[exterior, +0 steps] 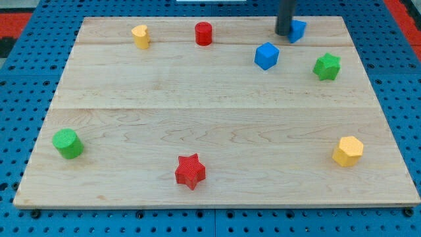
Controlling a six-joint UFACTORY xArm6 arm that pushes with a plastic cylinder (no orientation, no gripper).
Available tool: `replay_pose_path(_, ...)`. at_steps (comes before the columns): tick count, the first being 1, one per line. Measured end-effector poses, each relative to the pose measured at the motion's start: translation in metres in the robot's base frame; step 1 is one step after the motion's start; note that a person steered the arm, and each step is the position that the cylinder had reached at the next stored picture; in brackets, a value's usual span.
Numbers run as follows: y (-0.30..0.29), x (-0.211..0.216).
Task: Point your arm at the yellow heart
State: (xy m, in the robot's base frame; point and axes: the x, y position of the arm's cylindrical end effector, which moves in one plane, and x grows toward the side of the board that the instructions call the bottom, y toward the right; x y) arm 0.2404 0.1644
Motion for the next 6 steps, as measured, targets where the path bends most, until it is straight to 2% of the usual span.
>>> replay_pose_path(1,-0.015,0.002)
replay_pose_path(2,-0.073,0.051)
replay_pose_path(3,-0.167,0.081)
replay_pose_path(5,-0.265,0.022)
replay_pose_path(6,-0.317,0.029)
